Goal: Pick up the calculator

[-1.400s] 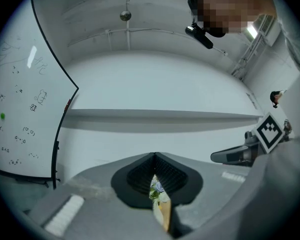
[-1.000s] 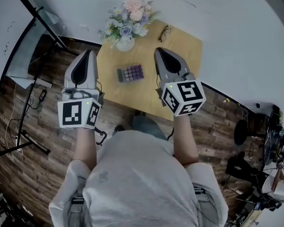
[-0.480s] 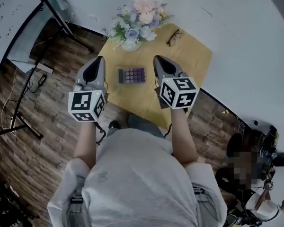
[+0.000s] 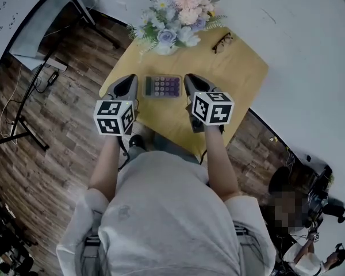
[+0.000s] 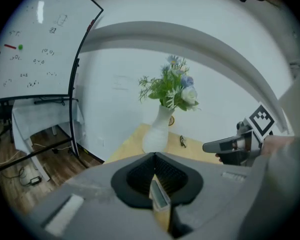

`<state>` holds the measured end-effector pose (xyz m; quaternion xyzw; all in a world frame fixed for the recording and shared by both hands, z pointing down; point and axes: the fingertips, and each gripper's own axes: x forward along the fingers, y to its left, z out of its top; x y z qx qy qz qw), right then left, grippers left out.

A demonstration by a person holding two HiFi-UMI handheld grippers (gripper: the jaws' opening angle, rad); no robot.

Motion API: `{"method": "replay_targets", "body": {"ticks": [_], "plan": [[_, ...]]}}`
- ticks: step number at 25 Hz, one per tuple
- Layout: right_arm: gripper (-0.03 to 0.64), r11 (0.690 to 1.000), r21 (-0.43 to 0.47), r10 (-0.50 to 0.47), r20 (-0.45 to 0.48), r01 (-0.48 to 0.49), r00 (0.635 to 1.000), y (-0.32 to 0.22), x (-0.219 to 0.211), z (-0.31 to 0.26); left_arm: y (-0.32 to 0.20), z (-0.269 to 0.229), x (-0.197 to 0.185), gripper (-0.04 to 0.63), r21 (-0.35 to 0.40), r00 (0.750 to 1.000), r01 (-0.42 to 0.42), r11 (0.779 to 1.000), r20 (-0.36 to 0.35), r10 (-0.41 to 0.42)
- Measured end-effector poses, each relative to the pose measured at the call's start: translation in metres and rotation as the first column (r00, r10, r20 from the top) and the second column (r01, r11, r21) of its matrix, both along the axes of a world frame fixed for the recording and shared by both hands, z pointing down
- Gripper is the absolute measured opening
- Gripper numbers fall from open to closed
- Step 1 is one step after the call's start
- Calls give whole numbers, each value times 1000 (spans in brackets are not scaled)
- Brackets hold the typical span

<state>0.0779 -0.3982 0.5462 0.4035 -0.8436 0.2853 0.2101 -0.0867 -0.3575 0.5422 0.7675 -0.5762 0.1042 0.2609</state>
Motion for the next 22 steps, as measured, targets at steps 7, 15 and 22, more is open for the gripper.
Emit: {"method": "replay_targets", "body": {"ticks": [7,15,22], "plan": [[62,989,-145,-1,-2,1,1000,6,6,49,5,54,11,5,-155,999,19,988,-27,-23],[119,964,-264,6,-2,-7,1000,12,12,91,7,88,21,55,-259,998,14,966,-48,-27],[171,943,-331,8,20,-1,1000,15,9,108,9,104,30,108,-314,997,0,949,-76,-25]]}}
